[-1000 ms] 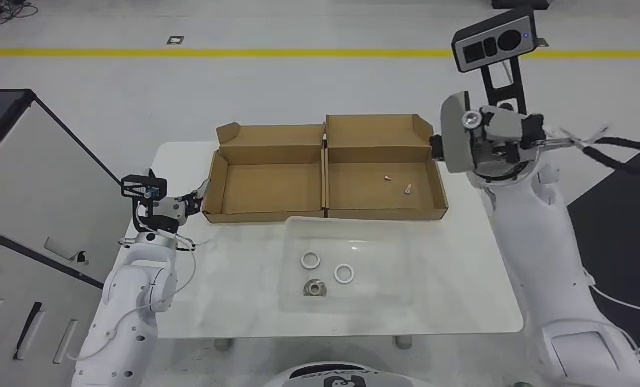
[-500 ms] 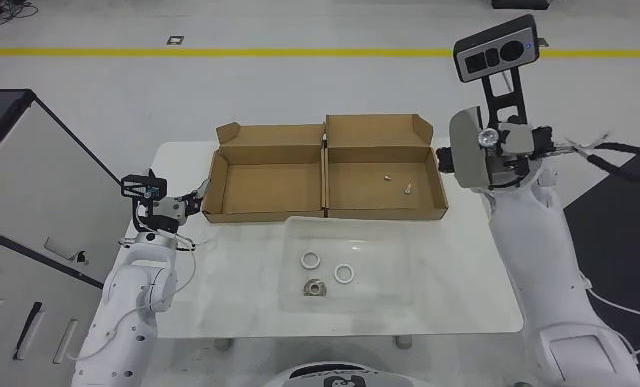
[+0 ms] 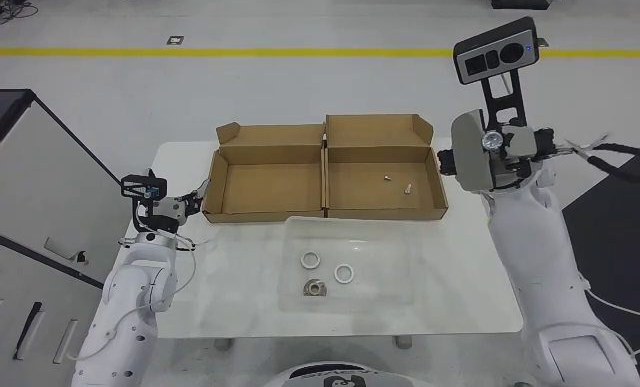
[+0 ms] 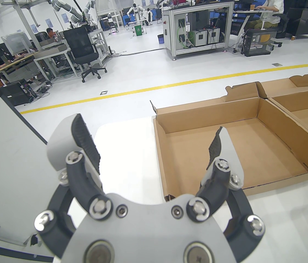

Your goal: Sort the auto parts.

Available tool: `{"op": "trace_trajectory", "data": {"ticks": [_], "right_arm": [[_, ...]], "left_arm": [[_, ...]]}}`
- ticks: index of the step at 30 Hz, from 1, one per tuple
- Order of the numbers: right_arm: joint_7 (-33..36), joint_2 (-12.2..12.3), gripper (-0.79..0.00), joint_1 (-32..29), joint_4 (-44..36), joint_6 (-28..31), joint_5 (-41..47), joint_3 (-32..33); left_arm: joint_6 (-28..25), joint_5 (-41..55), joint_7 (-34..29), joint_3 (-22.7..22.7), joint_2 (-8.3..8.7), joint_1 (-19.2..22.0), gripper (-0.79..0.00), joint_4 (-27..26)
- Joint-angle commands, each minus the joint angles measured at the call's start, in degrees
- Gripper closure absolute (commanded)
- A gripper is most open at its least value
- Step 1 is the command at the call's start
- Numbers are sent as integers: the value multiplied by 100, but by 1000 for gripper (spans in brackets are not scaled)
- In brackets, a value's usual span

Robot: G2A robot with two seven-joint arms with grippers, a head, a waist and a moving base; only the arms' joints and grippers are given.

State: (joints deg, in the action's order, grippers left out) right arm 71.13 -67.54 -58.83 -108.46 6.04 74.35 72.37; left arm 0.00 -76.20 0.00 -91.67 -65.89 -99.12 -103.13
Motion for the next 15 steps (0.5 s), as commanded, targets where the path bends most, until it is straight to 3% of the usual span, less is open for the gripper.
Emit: {"op": "trace_trajectory", "data": {"ticks": [1, 9, 15], "right_arm": [[0, 0, 0, 0, 0, 0, 0, 0], [0, 0, 0, 0, 0, 0, 0, 0], [-371, 133, 0, -85, 207, -214, -1388, 721]], "left_arm": [[0, 0, 0, 0, 0, 0, -785, 0], [0, 0, 0, 0, 0, 0, -785, 0], [0, 0, 0, 0, 0, 0, -785, 0]]}}
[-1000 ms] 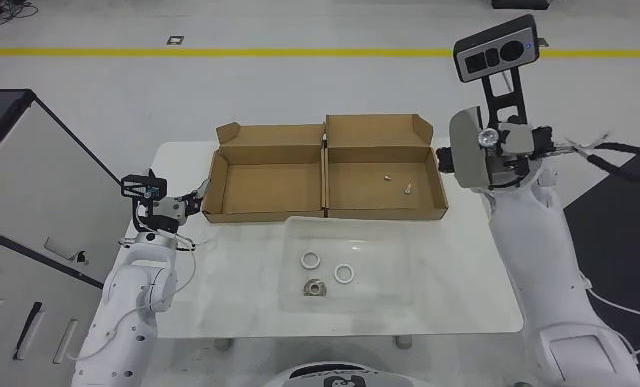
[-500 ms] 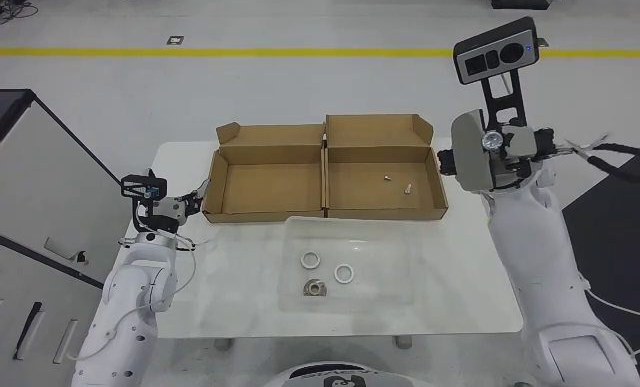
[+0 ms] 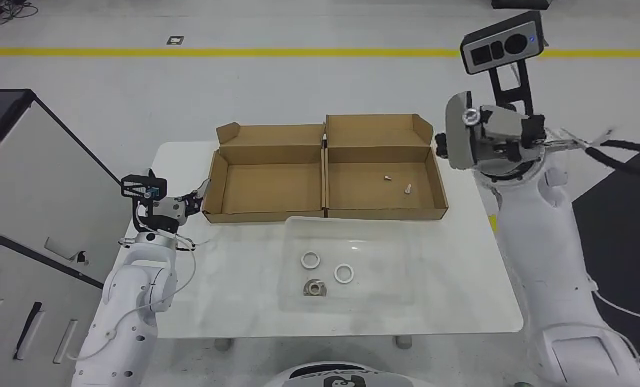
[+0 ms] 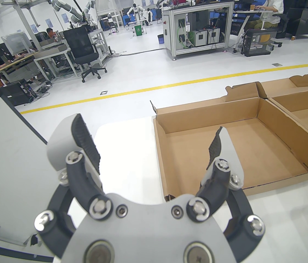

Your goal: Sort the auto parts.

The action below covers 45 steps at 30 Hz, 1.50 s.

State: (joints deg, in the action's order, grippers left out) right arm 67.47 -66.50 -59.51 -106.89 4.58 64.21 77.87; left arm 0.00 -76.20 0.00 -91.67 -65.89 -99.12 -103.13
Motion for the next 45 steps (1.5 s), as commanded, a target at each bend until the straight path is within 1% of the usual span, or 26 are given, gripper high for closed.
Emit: {"op": "trace_trajectory", "data": {"ticks": [1, 2, 4, 6, 8, 10, 11, 14, 16, 17, 23, 29, 33, 37, 40, 45], "right_arm": [[-14, 57, 0, -44, 89, -123, -553, 335], [-5, 106, 0, -51, 146, -201, -1031, 539], [5, 165, 0, -100, 207, -365, -1355, 837], [30, 257, 0, -81, 246, -487, -2296, 1158], [53, 325, 0, -35, 273, -633, -2889, 1367], [84, 419, 0, 76, 217, -753, -4050, 1503], [107, 453, 0, 140, 188, -774, -4492, 1506], [149, 536, 0, 388, 191, -735, -5801, 1340], [107, 560, 0, 586, 297, -687, -6392, 1103], [91, 576, 0, 690, 343, -619, -6872, 946], [-125, 575, 0, 1284, 896, -475, -8729, -90], [-193, 509, 0, 1726, 1632, -390, -9914, -1000], [-229, 443, 0, 1890, 2092, -383, -10351, -1481], [-265, 370, 0, 1961, 2408, -407, -10602, -1883], [-268, 315, 0, 1984, 2571, -383, -10631, -2112], [-324, 296, 0, 2000, 2547, -444, -10504, -2100]], "left_arm": [[0, 0, 0, 0, 0, 0, -785, 0], [0, 0, 0, 0, 0, 0, -785, 0], [0, 0, 0, 0, 0, 0, -785, 0], [0, 0, 0, 0, 0, 0, -785, 0], [0, 0, 0, 0, 0, 0, -785, 0], [0, 0, 0, 0, 0, 0, -785, 0], [0, 0, 0, 0, 0, 0, -785, 0], [0, 0, 0, 0, 0, 0, -785, 0], [0, 0, 0, 0, 0, 0, -785, 0], [0, 0, 0, 0, 0, 0, -785, 0], [0, 0, 0, 0, 0, 0, -785, 0], [0, 0, 0, 0, 0, 0, -785, 0], [0, 0, 0, 0, 0, 0, -785, 0], [0, 0, 0, 0, 0, 0, -785, 0], [0, 0, 0, 0, 0, 0, -785, 0], [0, 0, 0, 0, 0, 0, -785, 0]]}}
